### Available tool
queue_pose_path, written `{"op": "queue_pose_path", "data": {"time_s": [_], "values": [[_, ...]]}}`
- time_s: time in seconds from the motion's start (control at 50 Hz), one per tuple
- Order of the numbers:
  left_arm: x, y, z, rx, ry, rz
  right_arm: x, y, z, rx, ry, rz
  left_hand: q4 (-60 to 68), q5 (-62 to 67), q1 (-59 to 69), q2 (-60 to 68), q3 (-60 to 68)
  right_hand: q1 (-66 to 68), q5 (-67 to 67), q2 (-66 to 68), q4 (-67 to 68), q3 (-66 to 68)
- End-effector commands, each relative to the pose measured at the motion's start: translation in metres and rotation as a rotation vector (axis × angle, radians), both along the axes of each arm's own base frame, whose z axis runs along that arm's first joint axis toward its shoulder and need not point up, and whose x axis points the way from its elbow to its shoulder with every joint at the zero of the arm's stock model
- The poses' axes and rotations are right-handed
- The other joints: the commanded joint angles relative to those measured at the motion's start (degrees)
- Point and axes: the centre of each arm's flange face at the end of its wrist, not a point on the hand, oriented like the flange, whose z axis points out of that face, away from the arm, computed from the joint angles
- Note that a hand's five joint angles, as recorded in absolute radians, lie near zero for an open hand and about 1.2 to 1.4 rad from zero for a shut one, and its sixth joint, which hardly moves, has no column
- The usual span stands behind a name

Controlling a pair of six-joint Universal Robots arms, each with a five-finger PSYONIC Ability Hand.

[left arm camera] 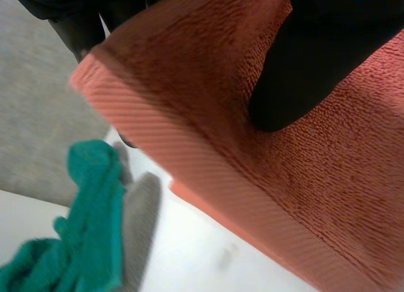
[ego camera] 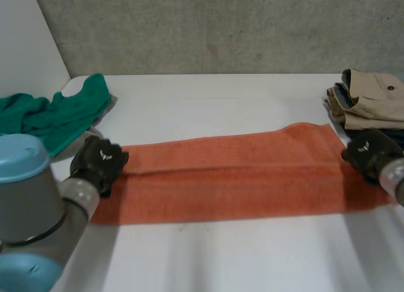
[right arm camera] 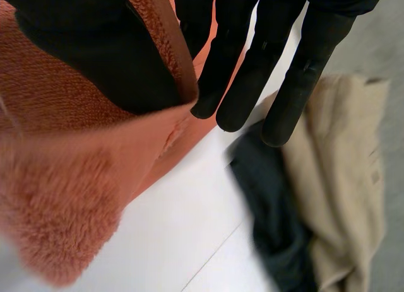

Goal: Fold the laundry.

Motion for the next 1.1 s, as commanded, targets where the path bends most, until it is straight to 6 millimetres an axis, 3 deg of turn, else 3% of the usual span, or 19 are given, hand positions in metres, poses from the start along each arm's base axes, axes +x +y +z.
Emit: {"op": "queue_pose_path", "data": {"time_s": [0.02,0.08,0.26,0.42,0.44,0.46,0.48,0.5,0.6,0.68,0.7,0.78,0.82,0.94,1.0,1.1], "values": [[-0.015,-0.055,-0.022,-0.117,0.006,0.066,0.032,-0.048,-0.007,-0.259,-0.003,0.071,11.02,15.41,13.10,11.17,11.37,15.06,11.56,12.47,11.02,11.50],[-0.018,-0.070,-0.028,-0.148,0.002,0.097,0.041,-0.070,-0.012,-0.351,-0.001,0.067,11.02,15.41,13.10,11.17,11.37,15.06,11.56,12.47,11.02,11.50],[-0.035,-0.123,-0.050,-0.304,-0.058,0.112,0.063,-0.103,-0.035,-0.407,-0.022,0.099,11.02,15.41,13.10,11.17,11.37,15.06,11.56,12.47,11.02,11.50],[-0.041,-0.134,-0.057,-0.347,-0.102,0.105,0.069,-0.126,-0.052,-0.498,-0.040,0.116,11.02,15.41,13.10,11.17,11.37,15.06,11.56,12.47,11.02,11.50],[-0.043,-0.132,-0.057,-0.346,-0.098,0.096,0.069,-0.128,-0.052,-0.506,-0.041,0.116,11.02,15.41,13.10,11.17,11.37,11.13,7.62,8.53,7.08,7.56],[-0.045,-0.130,-0.057,-0.345,-0.097,0.086,0.070,-0.129,-0.052,-0.520,-0.046,0.115,-2.61,1.78,-0.53,-2.46,-2.26,-26.71,-30.22,-29.31,-30.76,-30.28],[-0.048,-0.128,-0.056,-0.346,-0.090,0.069,0.070,-0.130,-0.051,-0.530,-0.048,0.110,-42.88,-38.49,-40.80,-42.73,-42.53,-48.24,-51.75,-50.84,-52.29,-51.81],[-0.050,-0.126,-0.055,-0.345,-0.087,0.056,0.069,-0.131,-0.050,-0.537,-0.052,0.105,-58.98,-54.59,-56.90,-58.83,-58.63,-54.94,-58.44,-57.53,-58.98,-58.50],[-0.068,-0.112,-0.040,-0.373,-0.051,-0.014,0.072,-0.125,-0.035,-0.525,-0.167,0.076,-58.98,-54.59,-56.90,-58.83,-58.63,-54.94,-58.44,-57.53,-58.98,-58.50],[-0.066,-0.106,-0.013,-0.413,-0.024,-0.001,0.067,-0.114,0.016,-0.531,-0.387,0.049,-58.98,-54.59,-56.90,-58.83,-58.63,-54.94,-58.44,-57.53,-58.98,-58.50],[-0.065,-0.104,-0.008,-0.418,-0.017,0.002,0.065,-0.105,0.041,-0.528,-0.474,0.049,-58.98,-54.59,-56.90,-58.83,-58.63,-54.94,-58.44,-57.53,-58.98,-58.50],[-0.051,-0.090,0.029,-0.444,0.045,0.032,0.061,-0.080,0.068,-0.431,-0.565,0.048,-58.98,-54.59,-56.90,-58.83,-58.63,-54.94,-58.44,-57.53,-58.98,-58.50],[-0.048,-0.083,0.038,-0.446,0.078,0.034,0.056,-0.072,0.072,-0.367,-0.573,0.042,-58.98,-54.59,-56.90,-58.83,-58.63,-54.94,-58.44,-57.53,-58.98,-58.50],[-0.031,-0.045,0.058,-0.405,0.215,0.037,0.016,-0.048,0.062,-0.078,-0.536,-0.073,-58.98,-54.59,-56.90,-58.83,-58.63,-54.94,-58.44,-57.53,-58.98,-58.50],[-0.023,-0.029,0.059,-0.368,0.271,0.040,0.004,-0.033,0.052,0.061,-0.525,-0.121,-58.98,-54.59,-56.90,-58.83,-58.63,-54.94,-58.44,-57.53,-58.98,-58.50],[-0.017,-0.012,0.053,-0.300,0.333,0.040,-0.012,-0.026,0.037,0.155,-0.521,-0.164,-58.98,-54.59,-56.90,-58.83,-58.63,-48.65,-52.15,-51.24,-52.69,-52.21]]}}
